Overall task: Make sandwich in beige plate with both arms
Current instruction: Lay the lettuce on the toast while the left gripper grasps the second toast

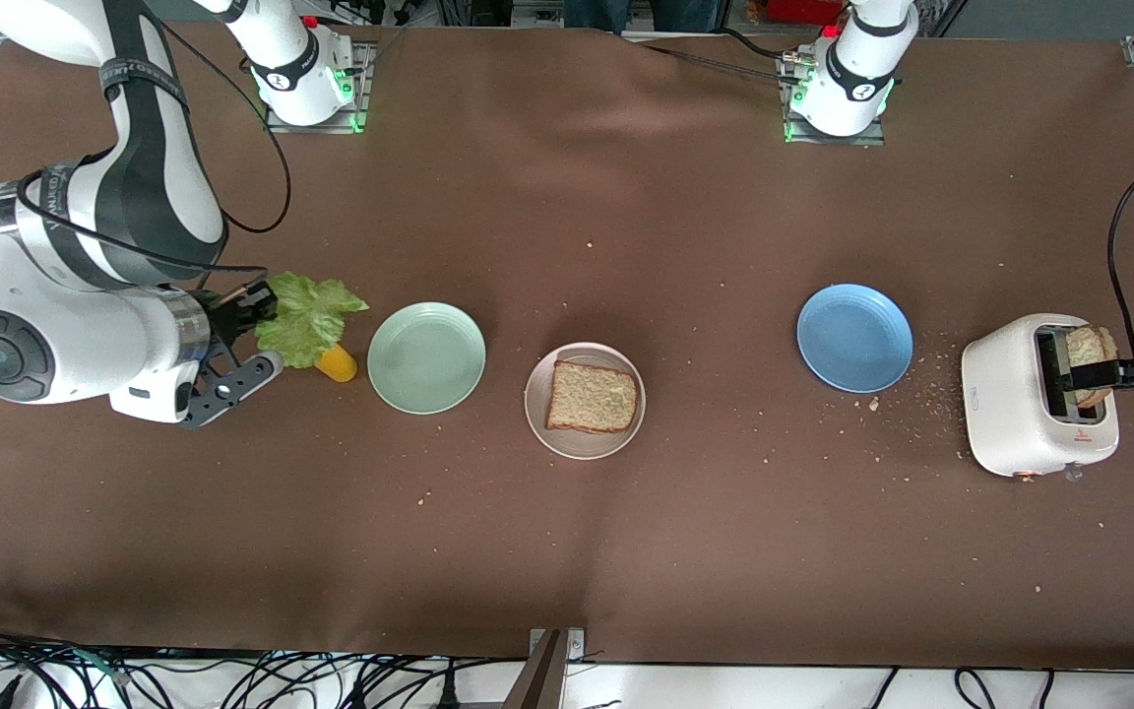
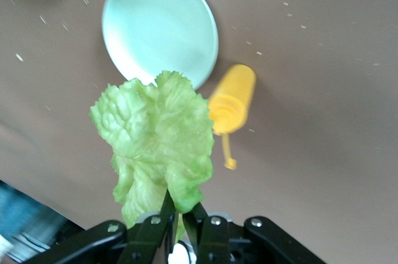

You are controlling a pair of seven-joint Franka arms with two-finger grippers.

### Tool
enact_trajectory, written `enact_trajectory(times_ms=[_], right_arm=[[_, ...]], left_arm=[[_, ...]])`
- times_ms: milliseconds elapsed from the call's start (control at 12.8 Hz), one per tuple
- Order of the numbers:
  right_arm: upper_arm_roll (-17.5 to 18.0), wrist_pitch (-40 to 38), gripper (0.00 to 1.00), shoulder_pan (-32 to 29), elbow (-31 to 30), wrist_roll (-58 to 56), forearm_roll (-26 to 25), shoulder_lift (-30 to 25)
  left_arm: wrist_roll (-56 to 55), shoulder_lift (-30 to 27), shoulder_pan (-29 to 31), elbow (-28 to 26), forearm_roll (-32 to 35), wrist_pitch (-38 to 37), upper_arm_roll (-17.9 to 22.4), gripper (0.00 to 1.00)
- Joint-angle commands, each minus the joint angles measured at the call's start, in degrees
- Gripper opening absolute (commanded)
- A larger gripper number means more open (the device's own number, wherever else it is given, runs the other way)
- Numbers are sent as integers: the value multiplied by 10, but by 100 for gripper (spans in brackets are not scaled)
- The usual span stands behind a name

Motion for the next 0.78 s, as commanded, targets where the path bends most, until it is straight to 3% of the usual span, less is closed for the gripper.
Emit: enact_trajectory(times_ms=[0,234,545,623,701], right_arm=[[6,61,0,35,-3,154,57,7],[7,153,0,65,-7,302,154,37],[8,338,0,143,-59,456,205,79],[7,389,0,163,-72,481,217,90],[8,435,0,173,-80,497,222,100]], left_arm=[[39,-20,15,-53,6,38,-4,100],[71,-48,43,-126,34,108,-8,100],[79,-67,68,-194,34,174,-9,100],[79,-68,72,-205,34,190,-9,90],[79,-68,75,-211,34,193,-9,49]])
